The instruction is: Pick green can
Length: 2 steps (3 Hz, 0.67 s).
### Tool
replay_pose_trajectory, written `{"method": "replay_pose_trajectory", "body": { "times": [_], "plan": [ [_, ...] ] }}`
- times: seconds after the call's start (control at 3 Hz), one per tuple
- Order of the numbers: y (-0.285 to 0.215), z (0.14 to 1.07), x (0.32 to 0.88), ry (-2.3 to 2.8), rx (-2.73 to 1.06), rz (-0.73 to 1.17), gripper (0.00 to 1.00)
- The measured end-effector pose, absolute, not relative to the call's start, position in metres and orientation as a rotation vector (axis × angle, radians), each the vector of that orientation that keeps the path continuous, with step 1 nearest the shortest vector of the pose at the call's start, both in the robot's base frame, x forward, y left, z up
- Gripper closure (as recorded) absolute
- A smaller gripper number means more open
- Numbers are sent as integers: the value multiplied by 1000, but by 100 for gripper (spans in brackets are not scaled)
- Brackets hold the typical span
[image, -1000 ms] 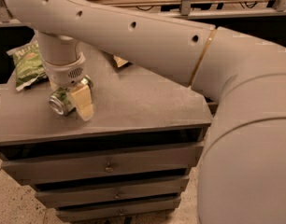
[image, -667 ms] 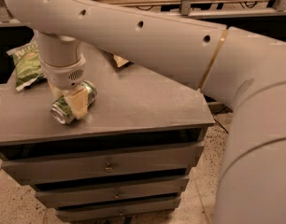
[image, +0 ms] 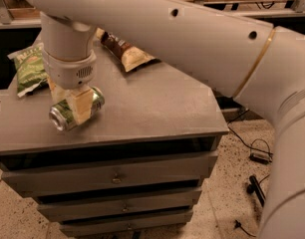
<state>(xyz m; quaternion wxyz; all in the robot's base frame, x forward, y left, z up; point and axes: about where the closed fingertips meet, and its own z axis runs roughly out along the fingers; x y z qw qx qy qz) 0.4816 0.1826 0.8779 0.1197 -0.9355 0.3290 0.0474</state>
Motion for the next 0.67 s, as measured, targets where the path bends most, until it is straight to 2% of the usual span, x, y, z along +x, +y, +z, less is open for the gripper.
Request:
{"method": "replay_pose_trajectory", "body": {
  "times": [0.33, 0.67],
  "plan": [
    [182, 880, 483, 971, -2724, 147, 68],
    [179, 899, 495, 997, -2664, 171, 92]
  ]
}}
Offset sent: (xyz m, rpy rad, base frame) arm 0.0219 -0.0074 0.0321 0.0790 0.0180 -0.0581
